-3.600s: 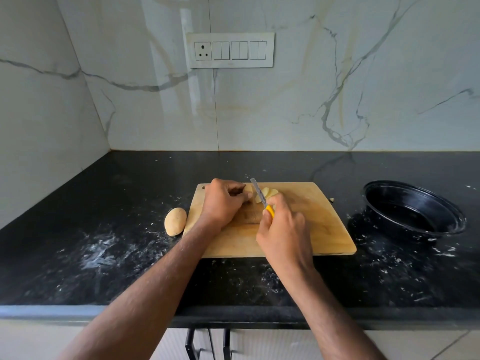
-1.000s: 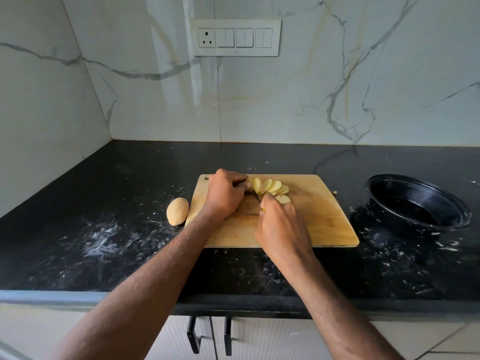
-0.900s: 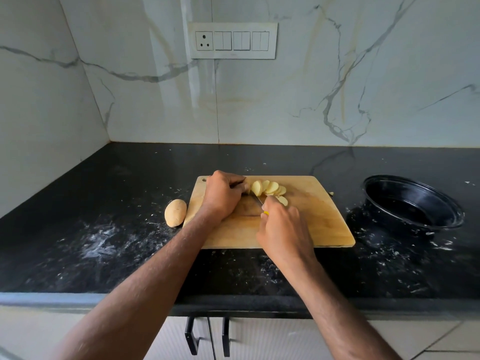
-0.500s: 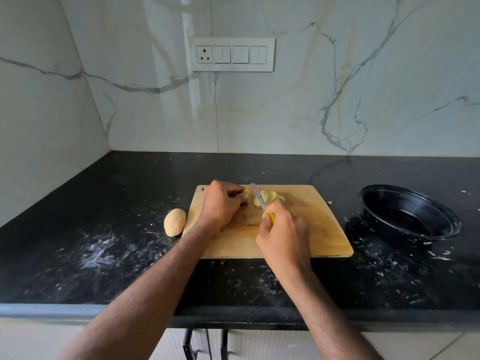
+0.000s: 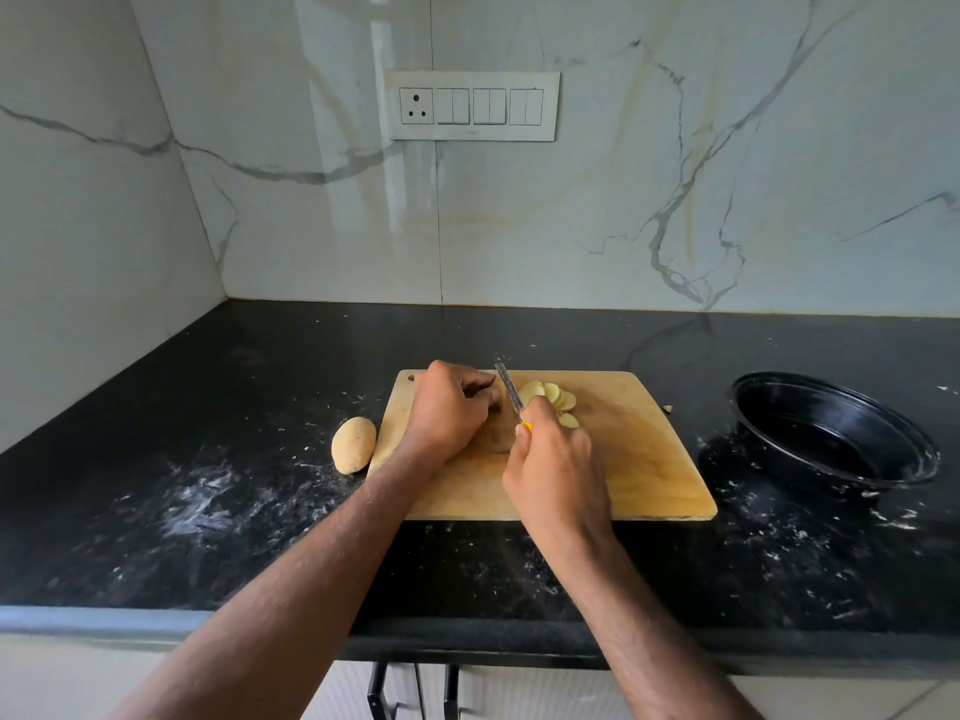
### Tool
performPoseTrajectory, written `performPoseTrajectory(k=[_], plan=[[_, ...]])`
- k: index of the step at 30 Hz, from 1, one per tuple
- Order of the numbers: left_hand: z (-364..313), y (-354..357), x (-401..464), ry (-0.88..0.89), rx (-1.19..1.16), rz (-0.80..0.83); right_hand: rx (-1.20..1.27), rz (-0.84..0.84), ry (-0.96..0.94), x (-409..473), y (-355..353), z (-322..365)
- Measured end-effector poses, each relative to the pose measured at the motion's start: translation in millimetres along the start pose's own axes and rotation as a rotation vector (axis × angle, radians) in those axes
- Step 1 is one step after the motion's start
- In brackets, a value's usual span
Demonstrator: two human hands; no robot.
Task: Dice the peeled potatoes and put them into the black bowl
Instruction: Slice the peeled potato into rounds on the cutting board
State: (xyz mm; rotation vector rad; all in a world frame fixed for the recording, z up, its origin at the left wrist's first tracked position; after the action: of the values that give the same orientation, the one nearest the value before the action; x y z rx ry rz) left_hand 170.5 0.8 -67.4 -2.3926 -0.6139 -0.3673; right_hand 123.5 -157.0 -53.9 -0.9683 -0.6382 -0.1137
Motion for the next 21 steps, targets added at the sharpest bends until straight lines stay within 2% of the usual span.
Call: performPoseTrajectory(k=[21], plan=[[-2.8,0.3,0.6,-0.009,0.041,0.008,0.026,0.059,0.063,5.5,4.0,-2.7]])
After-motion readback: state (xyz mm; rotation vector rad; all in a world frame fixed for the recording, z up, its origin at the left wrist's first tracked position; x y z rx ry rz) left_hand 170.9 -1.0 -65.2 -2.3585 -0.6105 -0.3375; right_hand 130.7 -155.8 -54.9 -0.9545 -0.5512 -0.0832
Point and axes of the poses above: each hand's wrist, its own x-axis towards the middle knuckle, its own y-axis out of the palm, z = x × y, the point moved 8 cm from there along x, towards the middle knuckle, and after that the axes turned 2 degrees about -x, right-handed, at the moved point
